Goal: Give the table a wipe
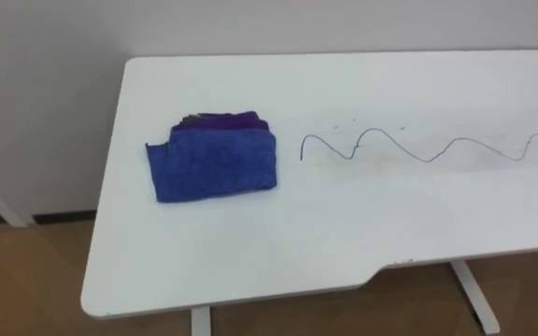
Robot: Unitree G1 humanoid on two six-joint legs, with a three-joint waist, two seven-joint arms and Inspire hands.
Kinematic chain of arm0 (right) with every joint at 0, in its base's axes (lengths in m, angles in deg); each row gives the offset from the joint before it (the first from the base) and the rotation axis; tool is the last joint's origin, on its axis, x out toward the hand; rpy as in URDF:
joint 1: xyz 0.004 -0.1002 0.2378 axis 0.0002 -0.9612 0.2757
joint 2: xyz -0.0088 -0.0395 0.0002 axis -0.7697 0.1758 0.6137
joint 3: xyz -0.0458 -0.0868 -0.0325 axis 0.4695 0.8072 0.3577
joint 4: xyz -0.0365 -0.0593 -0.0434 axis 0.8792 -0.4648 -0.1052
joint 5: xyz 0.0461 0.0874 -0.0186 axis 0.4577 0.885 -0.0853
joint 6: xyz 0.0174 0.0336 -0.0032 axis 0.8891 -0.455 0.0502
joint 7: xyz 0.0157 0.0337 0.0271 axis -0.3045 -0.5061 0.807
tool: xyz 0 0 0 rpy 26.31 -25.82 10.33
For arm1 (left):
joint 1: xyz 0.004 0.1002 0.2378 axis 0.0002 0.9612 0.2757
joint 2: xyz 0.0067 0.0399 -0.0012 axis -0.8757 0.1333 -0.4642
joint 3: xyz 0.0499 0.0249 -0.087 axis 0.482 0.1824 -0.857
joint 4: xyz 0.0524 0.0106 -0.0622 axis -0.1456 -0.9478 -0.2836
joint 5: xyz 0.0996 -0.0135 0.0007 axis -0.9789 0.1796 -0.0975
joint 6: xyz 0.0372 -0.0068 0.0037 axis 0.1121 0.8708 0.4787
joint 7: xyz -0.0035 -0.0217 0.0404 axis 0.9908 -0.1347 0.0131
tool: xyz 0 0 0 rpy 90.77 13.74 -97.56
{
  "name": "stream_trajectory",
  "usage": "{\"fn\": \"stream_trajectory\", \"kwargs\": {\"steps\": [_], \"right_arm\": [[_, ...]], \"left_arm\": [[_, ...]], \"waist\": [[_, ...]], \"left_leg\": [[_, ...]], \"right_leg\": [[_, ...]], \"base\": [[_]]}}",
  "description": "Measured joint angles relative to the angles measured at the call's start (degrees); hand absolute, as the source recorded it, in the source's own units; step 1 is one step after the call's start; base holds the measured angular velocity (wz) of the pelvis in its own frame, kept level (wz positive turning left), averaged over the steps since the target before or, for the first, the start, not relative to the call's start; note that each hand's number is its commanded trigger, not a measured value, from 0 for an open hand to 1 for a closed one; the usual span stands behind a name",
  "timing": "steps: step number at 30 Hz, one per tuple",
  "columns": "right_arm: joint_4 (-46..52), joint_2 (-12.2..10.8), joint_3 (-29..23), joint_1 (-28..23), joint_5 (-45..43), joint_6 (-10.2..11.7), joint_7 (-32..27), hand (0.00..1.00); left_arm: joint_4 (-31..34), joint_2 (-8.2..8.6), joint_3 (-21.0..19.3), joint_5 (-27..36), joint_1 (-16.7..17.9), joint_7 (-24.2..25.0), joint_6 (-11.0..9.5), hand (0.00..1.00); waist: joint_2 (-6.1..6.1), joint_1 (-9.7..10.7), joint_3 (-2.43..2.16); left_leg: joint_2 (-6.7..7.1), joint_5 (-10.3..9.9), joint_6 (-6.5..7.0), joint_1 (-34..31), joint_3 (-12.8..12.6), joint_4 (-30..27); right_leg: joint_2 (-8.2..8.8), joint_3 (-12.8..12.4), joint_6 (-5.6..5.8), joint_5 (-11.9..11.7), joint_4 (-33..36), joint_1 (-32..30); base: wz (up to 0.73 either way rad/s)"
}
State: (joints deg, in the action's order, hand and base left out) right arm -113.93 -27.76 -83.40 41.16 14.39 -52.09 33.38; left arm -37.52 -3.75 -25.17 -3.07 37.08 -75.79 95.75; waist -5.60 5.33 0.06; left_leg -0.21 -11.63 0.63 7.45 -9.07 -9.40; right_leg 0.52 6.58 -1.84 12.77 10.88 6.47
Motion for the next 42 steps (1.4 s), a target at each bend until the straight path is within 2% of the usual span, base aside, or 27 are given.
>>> {"fn": "stream_trajectory", "kwargs": {"steps": [2, 5, 7, 10, 12, 13, 17, 19, 20, 21, 23, 27, 29, 35, 39, 42], "right_arm": [[12.0, 0.0, 2.5, 0.7, -4.4, 0.5, -1.5, 0.0], [20.8, -0.3, 6.6, 3.0, -10.6, 1.2, -2.6, 0.0], [26.1, -1.6, 8.0, 3.0, -14.0, 1.1, -2.7, 0.0], [29.2, -2.8, 12.2, 6.0, -18.4, 0.7, -2.8, 0.0], [32.0, -2.8, 15.7, 8.0, -23.1, -0.2, -2.8, 0.0], [33.9, -2.8, 17.8, 9.4, -25.5, -0.3, -2.8, 0.0], [38.4, -4.0, 21.8, 14.7, -28.9, -0.5, -2.8, 0.0], [39.7, -4.3, 24.8, 17.1, -29.1, -0.5, -2.9, 0.0], [39.7, -5.3, 26.9, 18.6, -30.4, -0.6, -2.8, 0.0], [39.9, -6.1, 27.7, 18.9, -31.1, -0.6, -2.5, 0.0], [39.9, -7.9, 31.1, 19.3, -35.4, -0.6, -1.0, 0.0], [40.2, -9.3, 35.3, 19.7, -41.0, -0.6, 2.5, 0.0], [40.8, -10.5, 37.4, 19.8, -44.7, -1.3, 5.0, 0.0], [40.7, -12.0, 46.0, 19.9, -53.3, -1.5, 10.5, 0.0], [38.9, -13.7, 47.7, 19.5, -53.5, -1.6, 12.5, 0.0], [37.4, -14.2, 49.6, 19.5, -53.5, -1.5, 13.2, 0.0]], "left_arm": [[0.2, 0.33, 1.1, 0.1, -0.3, 0.2, -0.5, 0.0], [0.2, 0.79, 3.1, 0.1, -0.4, 0.2, -0.4, 0.0], [0.2, 1.73, 3.6, 0.1, -0.4, 0.2, -0.4, 0.0], [0.2, 2.13, 5.6, 1.2, -0.7, 0.2, -0.4, 0.0], [0.2, 2.14, 6.6, 1.2, -0.9, 0.2, -0.4, 0.0], [0.2, 2.2, 7.3, 1.2, -1.0, 0.2, -0.4, 0.0], [0.2, 2.52, 9.1, 1.3, -1.7, 0.5, -0.4, 0.0], [0.3, 2.48, 10.6, 2.2, -1.8, 0.5, -0.4, 0.0], [0.2, 2.52, 11.3, 2.2, -2.1, 0.5, -0.4, 0.0], [0.2, 2.55, 11.7, 2.2, -2.3, 0.5, -0.4, 0.0], [-0.2, 3.23, 12.3, 2.3, -3.8, 0.5, -0.5, 0.0], [-0.2, 4.17, 14.7, 2.3, -5.2, 0.8, -0.7, 0.0], [-0.2, 4.33, 14.6, 2.2, -5.6, 1.6, -0.7, 0.0], [0.8, 4.49, 16.1, 4.4, -6.0, 2.6, -0.7, 0.0], [0.9, 4.52, 16.6, 4.3, -7.9, 2.8, -0.8, 0.0], [0.9, 4.51, 16.7, 4.5, -8.7, 2.8, -0.9, 0.0]], "waist": [[0.51, -1.0, -0.21], [1.17, -1.5, -0.59], [1.65, -2.4, -0.75], [1.79, -4.0, -0.64], [1.73, -4.5, -0.6], [1.67, -4.7, -0.39], [1.38, -6.4, -0.21], [1.44, -7.5, -0.11], [1.31, -7.7, -0.08], [1.23, -7.8, -0.09], [1.18, -9.4, -0.1], [1.73, -11.3, 0.11], [1.71, -13.2, 0.07], [1.58, -14.9, 0.13], [1.57, -15.1, 0.24], [1.51, -15.3, 0.59]], "left_leg": [[-0.13, 0.0, 0.0, 0.0, 0.0, -0.1], [-0.22, 0.0, 0.0, -0.1, 0.0, 0.0], [-0.19, 0.0, 0.0, -0.1, 0.0, 0.0], [-0.24, 0.0, 0.0, -0.2, 0.1, 0.1], [-0.23, 0.0, 0.0, -0.7, 0.5, 0.1], [-0.21, 0.0, 0.0, -0.9, 0.6, 0.2], [-0.06, 0.0, 0.0, -1.1, 1.3, 0.2], [-0.04, 0.0, 0.01, -1.1, 1.4, 0.2], [-0.02, 0.0, 0.01, -1.2, 1.8, 0.2], [-0.02, 0.0, 0.01, -1.3, 1.9, 0.2], [-0.01, 0.0, 0.01, -1.6, 2.9, 0.1], [0.03, 0.0, 0.02, -2.6, 3.6, 0.0], [0.02, 0.0, 0.02, -3.2, 3.9, 0.0], [-0.04, 0.0, 0.02, -3.4, 4.8, 0.0], [-0.03, 0.0, 0.02, -3.7, 6.3, 0.0], [-0.01, 0.0, 0.02, -3.8, 6.7, 0.0]], "right_leg": [[0.08, -0.1, -0.03, 0.0, 0.0, -0.1], [0.05, 0.3, -0.03, 0.0, -0.1, -0.1], [0.14, 0.8, -0.03, 0.0, -0.1, -0.1], [0.11, 0.9, -0.03, 0.0, -0.1, -0.2], [0.14, 1.3, -0.03, 0.0, 0.0, -0.5], [0.14, 1.5, -0.03, 0.0, 0.0, -0.6], [0.27, 2.3, -0.03, 0.0, -0.1, -0.6], [0.31, 2.3, -0.03, 0.0, -0.1, -0.6], [0.31, 2.6, -0.03, 0.0, -0.1, -0.6], [0.31, 3.1, -0.03, 0.0, -0.1, -0.5], [0.32, 3.7, -0.03, 0.0, -0.2, -0.4], [0.51, 4.7, -0.03, 0.0, -0.2, -1.0], [0.45, 4.7, -0.03, 0.0, -0.1, -1.7], [0.4, 5.2, -0.03, 0.0, -0.3, -1.7], [0.49, 6.4, -0.03, 0.0, -0.3, -1.4], [0.54, 7.1, -0.03, 0.0, -0.3, -1.3]], "base": [[-0.08], [0.03], [0.02], [0.01], [0.1], [0.09], [0.1], [0.05], [0.08], [0.2], [0.18], [0.14], [0.0], [0.05], [0.18], [0.07]]}}
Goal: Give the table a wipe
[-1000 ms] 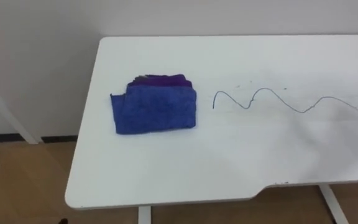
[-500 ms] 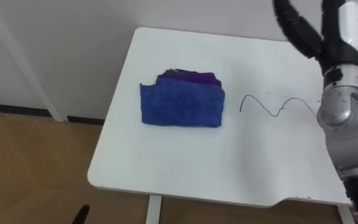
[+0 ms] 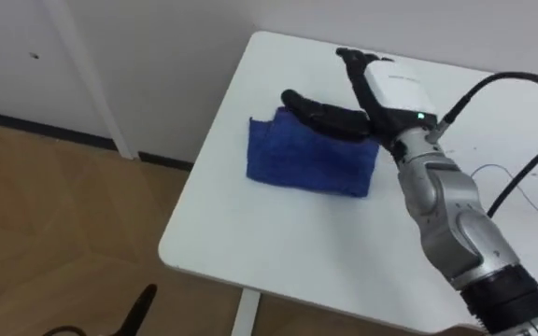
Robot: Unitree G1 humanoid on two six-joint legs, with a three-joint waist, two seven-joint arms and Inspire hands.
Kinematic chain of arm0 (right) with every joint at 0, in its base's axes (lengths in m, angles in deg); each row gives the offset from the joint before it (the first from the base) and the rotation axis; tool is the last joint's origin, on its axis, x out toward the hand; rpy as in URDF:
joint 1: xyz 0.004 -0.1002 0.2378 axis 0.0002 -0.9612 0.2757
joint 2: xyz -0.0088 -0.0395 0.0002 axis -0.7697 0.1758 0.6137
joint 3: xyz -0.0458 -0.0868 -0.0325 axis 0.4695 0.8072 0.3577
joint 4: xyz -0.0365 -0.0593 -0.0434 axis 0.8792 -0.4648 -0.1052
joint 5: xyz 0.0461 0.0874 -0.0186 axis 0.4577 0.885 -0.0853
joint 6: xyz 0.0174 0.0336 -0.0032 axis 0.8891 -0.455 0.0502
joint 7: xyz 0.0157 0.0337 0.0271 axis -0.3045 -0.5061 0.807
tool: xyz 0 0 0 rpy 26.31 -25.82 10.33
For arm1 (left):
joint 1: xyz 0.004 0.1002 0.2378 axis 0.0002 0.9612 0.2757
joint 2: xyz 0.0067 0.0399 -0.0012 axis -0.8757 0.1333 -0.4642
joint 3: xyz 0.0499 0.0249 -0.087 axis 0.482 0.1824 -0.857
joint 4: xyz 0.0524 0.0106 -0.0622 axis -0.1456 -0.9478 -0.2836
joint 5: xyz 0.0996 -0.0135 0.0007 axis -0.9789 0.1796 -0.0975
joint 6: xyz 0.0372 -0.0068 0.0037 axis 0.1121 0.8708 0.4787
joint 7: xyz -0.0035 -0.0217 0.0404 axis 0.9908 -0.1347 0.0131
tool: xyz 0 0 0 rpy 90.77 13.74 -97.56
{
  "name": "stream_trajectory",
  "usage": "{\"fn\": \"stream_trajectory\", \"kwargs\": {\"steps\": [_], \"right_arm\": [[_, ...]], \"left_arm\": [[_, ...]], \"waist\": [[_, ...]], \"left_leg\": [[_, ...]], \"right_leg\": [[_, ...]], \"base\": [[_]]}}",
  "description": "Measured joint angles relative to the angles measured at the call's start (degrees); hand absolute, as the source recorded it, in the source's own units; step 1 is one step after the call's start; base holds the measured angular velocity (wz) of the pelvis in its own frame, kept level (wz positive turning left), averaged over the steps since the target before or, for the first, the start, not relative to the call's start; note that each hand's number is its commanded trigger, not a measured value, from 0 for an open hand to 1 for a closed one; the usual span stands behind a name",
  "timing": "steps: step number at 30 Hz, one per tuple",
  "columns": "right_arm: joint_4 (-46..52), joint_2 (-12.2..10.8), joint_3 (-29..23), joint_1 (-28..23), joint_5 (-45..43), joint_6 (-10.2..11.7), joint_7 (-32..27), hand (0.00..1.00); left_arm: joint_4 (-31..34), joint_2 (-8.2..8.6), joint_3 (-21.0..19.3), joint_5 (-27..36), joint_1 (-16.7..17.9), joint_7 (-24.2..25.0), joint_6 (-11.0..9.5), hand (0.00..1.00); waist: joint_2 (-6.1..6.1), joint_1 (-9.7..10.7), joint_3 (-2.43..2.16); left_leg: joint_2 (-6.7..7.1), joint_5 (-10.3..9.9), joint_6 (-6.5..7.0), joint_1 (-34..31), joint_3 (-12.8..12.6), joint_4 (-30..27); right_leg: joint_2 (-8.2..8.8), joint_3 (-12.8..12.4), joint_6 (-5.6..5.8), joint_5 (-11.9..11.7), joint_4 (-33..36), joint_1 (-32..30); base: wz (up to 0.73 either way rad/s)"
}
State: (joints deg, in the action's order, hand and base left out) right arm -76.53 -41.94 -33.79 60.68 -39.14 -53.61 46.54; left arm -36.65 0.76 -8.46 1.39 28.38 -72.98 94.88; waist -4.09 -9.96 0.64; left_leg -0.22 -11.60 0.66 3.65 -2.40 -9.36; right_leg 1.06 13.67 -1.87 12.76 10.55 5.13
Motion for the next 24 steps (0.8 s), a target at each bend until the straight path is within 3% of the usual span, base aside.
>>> {"fn": "stream_trajectory", "kwargs": {"steps": [4, 10, 14, 15, 16, 17, 18, 19, 20, 22, 23, 24], "right_arm": [[-3.7, -1.2, 2.2, -0.4, -2.9, -0.3, 1.1, 0.0], [-5.2, -1.4, 4.1, -4.1, -5.0, -0.8, 3.8, 0.0], [-5.5, -1.4, 4.1, -5.5, -8.6, 0.7, 4.1, 0.0], [-5.7, -1.4, 4.1, -5.7, -8.6, 1.0, 3.9, 0.0], [-6.9, -1.3, 4.1, -5.9, -8.4, 2.1, 2.8, 0.0], [-7.9, -1.7, 4.1, -6.9, -8.5, 3.2, 1.6, 0.0], [-7.8, -1.9, 4.2, -6.8, -8.6, 3.9, 1.3, 0.0], [-7.3, -2.2, 4.5, -6.6, -9.0, 4.9, 1.2, 0.0], [-9.3, -2.2, 4.4, -7.9, -10.0, 4.9, 0.2, 0.0], [-10.4, -2.1, 3.9, -9.4, -11.2, 4.3, -0.6, 0.0], [-11.3, -2.2, 3.4, -9.3, -11.9, 4.3, -0.3, 0.0], [-11.6, -2.2, 3.1, -9.4, -12.4, 4.3, -0.3, 0.0]], "left_arm": [[0.0, 0.14, 0.3, -0.1, -0.1, 0.0, 0.0, 0.0], [0.0, 0.42, 0.5, -0.1, 0.1, 0.0, -0.6, 0.0], [0.0, 0.33, 0.5, -0.1, 0.8, 0.0, -0.6, 0.0], [0.0, 0.37, 0.5, -0.1, 0.8, 0.0, -0.6, 0.0], [0.0, 0.6, 0.8, 0.0, 0.8, 0.0, -0.7, 0.0], [0.0, 0.31, 1.4, -0.1, 1.0, -0.1, -1.1, 0.0], [0.0, -0.01, 1.0, -0.2, 1.2, -0.1, -1.4, 0.0], [-0.2, -0.58, 0.1, -0.5, 1.3, -0.1, -1.3, 0.0], [-2.1, 0.43, 0.0, -1.7, 1.4, -0.2, -1.4, 0.0], [-2.3, 1.55, 0.0, -2.3, 1.4, -0.2, -1.6, 0.0], [-2.2, 1.88, 0.0, -2.3, 1.3, -0.2, -1.7, 0.0], [-2.0, 1.88, 0.0, -2.2, 0.9, -0.2, -1.7, 0.0]], "waist": [[-0.61, -0.4, 0.37], [-0.66, -1.5, 0.32], [-0.53, -1.4, 0.18], [-0.5, -1.3, 0.17], [0.43, -0.9, 0.41], [1.72, -1.3, -0.02], [1.59, -1.6, -0.28], [0.51, -1.5, -0.42], [2.01, -0.4, -0.58], [1.77, 0.5, -0.42], [1.48, 0.5, -0.48], [1.26, 0.7, -0.57]], "left_leg": [[0.04, 0.0, 0.0, -0.7, 0.1, 0.1], [-0.04, 0.0, 0.01, -0.5, 1.4, 0.1], [-0.58, 0.0, -0.01, 1.5, 8.0, 0.1], [-0.67, 0.0, -0.01, 1.8, 8.0, 0.2], [-1.71, 0.2, 0.06, 3.5, 11.2, 1.0], [-3.65, 0.2, -0.04, 4.1, 16.3, 1.3], [-4.26, 0.1, -0.1, 3.8, 16.9, 1.0], [-4.09, -1.0, -2.24, 3.6, 16.1, 0.2], [-5.33, -2.6, -4.42, 5.2, 14.6, 0.5], [-5.34, -1.3, -4.91, 5.8, 10.4, 1.6], [-5.13, -1.0, -4.13, 5.6, 8.7, 1.9], [-4.89, -1.0, -4.05, 5.6, 8.7, 1.9]], "right_leg": [[-0.05, 0.7, 0.0, 0.0, 0.0, -0.3], [-0.09, 0.8, 0.01, 0.0, 0.2, -0.2], [-0.14, 3.9, 0.03, 0.0, 3.5, 0.1], [-0.14, 4.0, 0.04, 0.0, 4.0, 0.5], [-0.37, 4.9, 0.12, 0.0, 9.6, -1.6], [-2.23, 3.8, 0.18, 1.4, 10.9, -5.9], [-3.1, 2.9, -0.99, 0.8, 7.4, -7.9], [-2.54, 3.2, -2.02, -7.0, -1.2, -10.3], [-2.72, 5.3, -3.56, -9.6, 0.7, -9.0], [-2.22, 4.4, -3.44, -9.4, 0.8, -7.0], [-2.13, 4.2, -2.7, -9.0, 0.7, -6.6], [-2.1, 4.2, -2.35, -8.7, 0.4, -6.5]], "base": [[0.03], [0.06], [-0.02], [0.0], [-0.14], [-0.32], [-0.46], [-0.11], [0.18], [0.49], [0.38], [0.29]]}}
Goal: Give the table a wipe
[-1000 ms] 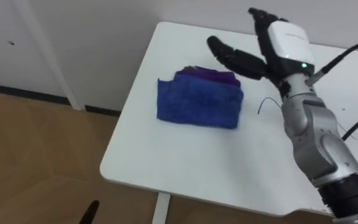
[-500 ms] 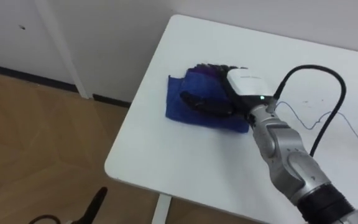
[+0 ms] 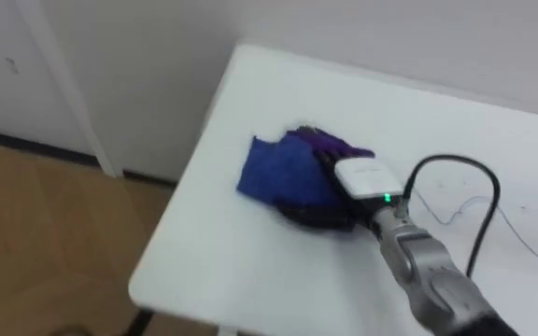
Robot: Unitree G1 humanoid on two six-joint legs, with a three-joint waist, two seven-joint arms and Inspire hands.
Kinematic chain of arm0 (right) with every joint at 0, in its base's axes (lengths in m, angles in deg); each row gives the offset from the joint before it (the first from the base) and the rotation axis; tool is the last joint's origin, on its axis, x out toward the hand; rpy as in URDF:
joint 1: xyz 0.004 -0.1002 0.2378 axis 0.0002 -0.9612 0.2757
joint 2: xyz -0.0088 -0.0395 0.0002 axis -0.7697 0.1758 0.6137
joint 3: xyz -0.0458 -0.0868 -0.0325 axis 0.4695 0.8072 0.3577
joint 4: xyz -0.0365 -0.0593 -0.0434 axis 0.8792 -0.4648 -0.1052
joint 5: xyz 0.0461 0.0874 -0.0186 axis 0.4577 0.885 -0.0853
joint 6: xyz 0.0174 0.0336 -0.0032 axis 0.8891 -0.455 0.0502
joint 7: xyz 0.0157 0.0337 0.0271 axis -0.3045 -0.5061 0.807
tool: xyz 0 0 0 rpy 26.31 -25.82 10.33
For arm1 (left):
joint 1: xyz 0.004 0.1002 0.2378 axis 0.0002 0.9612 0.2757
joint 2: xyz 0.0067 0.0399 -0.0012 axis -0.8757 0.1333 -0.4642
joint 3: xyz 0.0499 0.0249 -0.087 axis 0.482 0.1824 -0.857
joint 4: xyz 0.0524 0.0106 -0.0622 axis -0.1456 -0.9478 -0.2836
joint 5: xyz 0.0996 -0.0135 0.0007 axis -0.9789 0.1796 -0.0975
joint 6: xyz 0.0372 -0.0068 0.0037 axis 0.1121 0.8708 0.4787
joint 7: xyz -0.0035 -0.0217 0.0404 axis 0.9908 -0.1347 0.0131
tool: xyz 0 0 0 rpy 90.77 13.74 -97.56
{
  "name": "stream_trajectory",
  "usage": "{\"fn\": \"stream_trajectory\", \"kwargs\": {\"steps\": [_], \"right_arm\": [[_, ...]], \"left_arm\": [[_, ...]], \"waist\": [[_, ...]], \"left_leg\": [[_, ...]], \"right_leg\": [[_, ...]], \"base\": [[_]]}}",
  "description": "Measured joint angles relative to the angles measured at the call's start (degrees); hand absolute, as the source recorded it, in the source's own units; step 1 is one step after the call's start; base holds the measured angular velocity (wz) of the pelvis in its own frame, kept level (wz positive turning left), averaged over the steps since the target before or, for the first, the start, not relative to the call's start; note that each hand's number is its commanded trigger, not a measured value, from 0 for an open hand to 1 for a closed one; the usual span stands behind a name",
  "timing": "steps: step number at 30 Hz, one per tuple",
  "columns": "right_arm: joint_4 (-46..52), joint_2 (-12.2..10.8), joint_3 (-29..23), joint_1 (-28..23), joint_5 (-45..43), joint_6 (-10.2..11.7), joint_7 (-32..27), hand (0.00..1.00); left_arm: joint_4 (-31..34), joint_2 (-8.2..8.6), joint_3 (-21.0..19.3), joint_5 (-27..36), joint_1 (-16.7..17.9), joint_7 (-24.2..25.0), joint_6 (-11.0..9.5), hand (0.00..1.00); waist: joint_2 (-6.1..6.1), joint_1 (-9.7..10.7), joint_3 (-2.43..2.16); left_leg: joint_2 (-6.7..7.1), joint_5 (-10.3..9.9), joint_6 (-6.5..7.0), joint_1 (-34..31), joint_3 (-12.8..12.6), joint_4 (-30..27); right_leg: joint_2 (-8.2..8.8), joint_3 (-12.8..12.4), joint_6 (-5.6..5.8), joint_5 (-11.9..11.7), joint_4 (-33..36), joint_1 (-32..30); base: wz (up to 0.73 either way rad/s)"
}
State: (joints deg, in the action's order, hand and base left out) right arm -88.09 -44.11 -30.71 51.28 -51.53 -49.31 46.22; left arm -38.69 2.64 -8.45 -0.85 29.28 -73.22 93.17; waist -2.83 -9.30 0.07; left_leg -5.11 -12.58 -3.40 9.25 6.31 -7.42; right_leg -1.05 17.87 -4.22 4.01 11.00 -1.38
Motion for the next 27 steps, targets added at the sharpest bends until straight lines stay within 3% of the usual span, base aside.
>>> {"fn": "stream_trajectory", "kwargs": {"steps": [1, 2, 4, 8, 19, 27], "right_arm": [[-0.4, 0.0, -1.1, -0.1, -0.6, 0.2, -0.1, 0.0], [-1.4, 0.0, -1.7, -0.2, -0.7, 0.2, -0.6, 0.72], [-2.9, 0.0, -2.7, -0.5, -0.7, 0.2, -1.2, 1.0], [-4.9, -0.1, -6.1, -1.0, -0.9, 0.0, -2.6, 1.0], [-5.0, 0.0, -9.7, -1.6, -2.1, -0.5, -7.7, 1.0], [-6.4, 0.0, -9.8, -1.7, -0.5, 0.6, -10.2, 1.0]], "left_arm": [[0.0, -0.03, 0.0, 0.0, -0.2, 0.0, 0.1, 0.0], [0.0, -0.04, -0.1, 0.0, 0.2, 0.0, 0.2, 0.0], [-0.2, 0.03, 0.0, 0.1, 0.7, 0.0, 0.6, 0.0], [-0.2, -0.29, 0.0, 0.0, 1.6, 0.0, 0.7, 0.0], [1.1, -0.47, -0.1, -0.1, 1.9, 0.0, 1.0, 0.0], [1.1, -0.52, -0.1, 0.0, 1.9, -0.3, 0.6, 0.0]], "waist": [[-0.53, 0.1, 0.04], [-0.81, -0.2, 0.11], [-0.9, -0.4, 0.04], [-0.62, -0.8, -0.03], [-0.27, -0.7, -0.37], [0.12, -0.7, -0.28]], "left_leg": [[0.38, -0.2, 0.36, -0.3, 0.0, 0.0], [0.8, -0.2, 0.45, -0.6, 0.0, -0.2], [1.24, -0.5, 1.51, -0.7, -0.1, -0.3], [2.34, -0.5, 2.83, -1.1, -0.1, -0.4], [2.8, -0.3, 3.32, -0.6, -0.7, -0.4], [2.81, -0.6, 3.78, 0.2, -1.2, -0.2]], "right_leg": [[0.04, 0.1, 0.15, 0.1, -0.5, 0.1], [0.26, 0.3, 0.16, 0.1, -0.9, 0.2], [0.5, 0.6, 0.54, 0.1, -1.3, 0.7], [1.41, 0.5, 2.12, 0.3, -1.1, 0.8], [2.16, 1.0, 2.26, 0.3, -0.4, 1.2], [2.16, 0.9, 2.54, 0.4, -0.4, 1.8]], "base": [[0.21], [0.17], [0.18], [0.13], [0.02], [-0.01]]}}
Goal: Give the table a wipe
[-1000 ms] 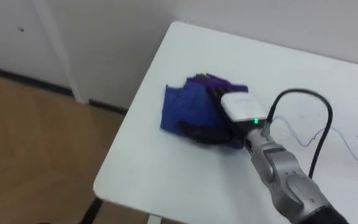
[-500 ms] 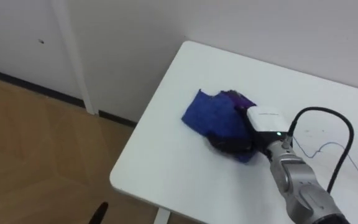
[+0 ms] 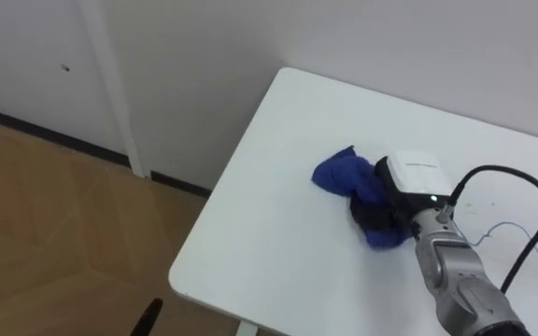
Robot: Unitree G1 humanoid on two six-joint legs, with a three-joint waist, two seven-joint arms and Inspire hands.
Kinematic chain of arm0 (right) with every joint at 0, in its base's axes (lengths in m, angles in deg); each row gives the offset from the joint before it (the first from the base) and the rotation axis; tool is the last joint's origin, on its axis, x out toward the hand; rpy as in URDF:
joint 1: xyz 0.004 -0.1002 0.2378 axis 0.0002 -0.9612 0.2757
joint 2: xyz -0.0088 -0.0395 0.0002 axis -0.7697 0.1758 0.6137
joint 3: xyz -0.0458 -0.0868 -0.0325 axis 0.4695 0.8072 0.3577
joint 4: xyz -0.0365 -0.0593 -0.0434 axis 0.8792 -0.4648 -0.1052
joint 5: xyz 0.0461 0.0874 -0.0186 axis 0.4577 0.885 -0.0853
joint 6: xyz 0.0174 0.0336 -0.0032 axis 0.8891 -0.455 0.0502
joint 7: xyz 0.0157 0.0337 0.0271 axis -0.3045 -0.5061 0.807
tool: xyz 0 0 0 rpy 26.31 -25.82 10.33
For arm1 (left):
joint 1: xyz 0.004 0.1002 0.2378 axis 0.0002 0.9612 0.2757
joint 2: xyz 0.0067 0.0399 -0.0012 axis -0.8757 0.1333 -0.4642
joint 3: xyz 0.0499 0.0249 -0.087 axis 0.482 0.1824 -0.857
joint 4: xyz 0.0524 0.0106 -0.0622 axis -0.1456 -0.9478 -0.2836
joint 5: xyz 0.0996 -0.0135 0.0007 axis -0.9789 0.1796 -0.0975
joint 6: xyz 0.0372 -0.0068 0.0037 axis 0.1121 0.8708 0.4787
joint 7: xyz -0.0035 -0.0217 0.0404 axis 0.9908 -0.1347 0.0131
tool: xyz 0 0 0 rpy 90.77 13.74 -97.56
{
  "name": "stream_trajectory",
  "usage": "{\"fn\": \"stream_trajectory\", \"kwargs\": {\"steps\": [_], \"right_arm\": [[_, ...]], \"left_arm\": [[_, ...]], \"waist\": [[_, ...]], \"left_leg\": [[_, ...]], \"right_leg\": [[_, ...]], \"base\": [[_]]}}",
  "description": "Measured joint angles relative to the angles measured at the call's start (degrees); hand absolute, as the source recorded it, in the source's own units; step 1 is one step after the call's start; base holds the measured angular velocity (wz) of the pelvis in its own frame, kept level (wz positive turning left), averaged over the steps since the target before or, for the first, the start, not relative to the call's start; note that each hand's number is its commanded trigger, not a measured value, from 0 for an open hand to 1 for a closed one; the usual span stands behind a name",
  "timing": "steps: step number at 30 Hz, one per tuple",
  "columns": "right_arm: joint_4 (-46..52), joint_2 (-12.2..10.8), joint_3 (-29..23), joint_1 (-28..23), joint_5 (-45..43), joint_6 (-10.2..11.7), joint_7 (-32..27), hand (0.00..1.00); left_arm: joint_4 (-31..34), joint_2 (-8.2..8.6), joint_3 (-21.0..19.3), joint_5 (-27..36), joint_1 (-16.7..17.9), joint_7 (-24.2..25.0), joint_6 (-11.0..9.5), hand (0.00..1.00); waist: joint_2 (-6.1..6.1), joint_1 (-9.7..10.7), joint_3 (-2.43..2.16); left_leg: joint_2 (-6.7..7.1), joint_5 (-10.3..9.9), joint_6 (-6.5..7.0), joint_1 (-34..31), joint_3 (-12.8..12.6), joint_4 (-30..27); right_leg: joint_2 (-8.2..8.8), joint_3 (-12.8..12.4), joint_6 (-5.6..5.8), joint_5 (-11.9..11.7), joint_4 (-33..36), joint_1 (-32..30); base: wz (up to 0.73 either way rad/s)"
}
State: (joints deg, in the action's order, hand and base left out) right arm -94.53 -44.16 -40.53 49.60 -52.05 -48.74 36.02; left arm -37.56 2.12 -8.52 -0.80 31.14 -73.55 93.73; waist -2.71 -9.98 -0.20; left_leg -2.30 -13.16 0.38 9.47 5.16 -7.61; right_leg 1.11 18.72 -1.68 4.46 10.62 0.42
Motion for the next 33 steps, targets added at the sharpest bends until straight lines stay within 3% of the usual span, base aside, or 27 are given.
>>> {"fn": "stream_trajectory", "kwargs": {"steps": [9, 17, 21, 25, 26, 28, 30, 32, 33], "right_arm": [[0.2, -0.3, -0.4, -0.3, 3.6, 0.1, -0.4, 1.0], [3.8, -2.7, -0.6, 0.0, 12.5, -3.7, 3.5, 1.0], [3.1, -2.9, -3.2, 0.2, 15.0, -2.8, 3.8, 1.0], [-2.4, -2.9, -8.2, 0.1, 21.4, 2.3, 1.8, 1.0], [-4.9, -2.9, -11.3, 0.1, 23.5, 4.1, 0.7, 1.0], [-8.8, -2.6, -17.8, -0.1, 25.9, 5.3, -0.8, 1.0], [-13.5, -0.9, -24.2, -0.7, 30.3, 5.4, -2.8, 1.0], [-18.2, 3.2, -30.7, -3.8, 33.4, 5.7, -4.4, 1.0], [-19.9, 4.2, -32.2, -4.4, 34.2, 5.8, -4.6, 1.0]], "left_arm": [[0.0, 0.02, 0.1, 1.3, 0.0, 0.0, 0.0, 0.0], [0.2, 0.63, 0.6, 2.4, 0.0, -1.0, 0.3, 0.0], [1.0, 0.78, -0.2, 2.9, 0.1, -1.4, 0.6, 0.0], [0.8, 0.37, -2.9, 5.4, 0.9, -2.7, 1.2, 0.0], [0.6, 0.19, -5.0, 5.0, 1.5, -2.7, 1.2, 0.0], [0.7, -0.15, -8.9, 3.1, 3.2, -2.8, 1.2, 0.0], [0.7, -1.12, -12.1, 3.4, 5.9, -3.3, 1.3, 0.0], [0.7, -2.32, -15.7, 3.2, 8.8, -3.6, 2.2, 0.0], [0.6, -2.51, -16.7, 3.2, 9.4, -3.8, 2.4, 0.0]], "waist": [[0.01, 0.3, -0.03], [0.56, 0.4, -0.11], [0.87, 0.9, 0.0], [1.36, 2.9, 0.06], [1.32, 3.8, 0.03], [0.96, 5.5, -0.21], [0.57, 6.5, -0.62], [-0.37, 7.4, -0.95], [-0.6, 7.6, -1.08]], "left_leg": [[0.0, -0.2, 0.25, 0.0, -0.2, 0.0], [-0.23, -0.3, 0.27, 0.3, -1.6, 0.2], [-0.24, -0.4, 0.37, 0.2, -1.9, 0.2], [-0.18, -0.5, 0.48, 0.2, -1.8, 0.0], [-0.15, -0.5, 0.48, 0.1, -1.7, -0.1], [-0.04, -0.5, 0.49, 0.1, -1.3, -0.1], [0.03, -0.5, 0.49, 0.3, -1.3, -0.2], [0.08, -0.5, 0.5, 0.5, -1.3, -0.6], [0.05, -0.5, 0.5, 0.7, -1.4, -0.6]], "right_leg": [[-0.03, -0.1, 0.2, 0.1, -0.1, 0.0], [-0.4, -1.4, 0.17, 0.1, 0.1, -0.3], [-0.37, -1.4, 0.15, 0.1, 0.2, -0.5], [-0.11, -1.1, 0.27, 0.1, 0.0, -0.1], [0.07, -0.6, 0.37, 0.1, 0.0, 0.2], [0.54, 0.5, 0.78, 0.4, -0.1, 0.6], [0.7, 0.7, 1.04, 0.6, -0.1, 1.0], [0.9, 1.1, 1.34, 0.8, -0.2, 1.7], [0.9, 1.0, 1.38, 0.8, -0.2, 1.9]], "base": [[0.0], [-0.07], [-0.02], [0.1], [0.17], [0.27], [0.2], [0.2], [0.12]]}}
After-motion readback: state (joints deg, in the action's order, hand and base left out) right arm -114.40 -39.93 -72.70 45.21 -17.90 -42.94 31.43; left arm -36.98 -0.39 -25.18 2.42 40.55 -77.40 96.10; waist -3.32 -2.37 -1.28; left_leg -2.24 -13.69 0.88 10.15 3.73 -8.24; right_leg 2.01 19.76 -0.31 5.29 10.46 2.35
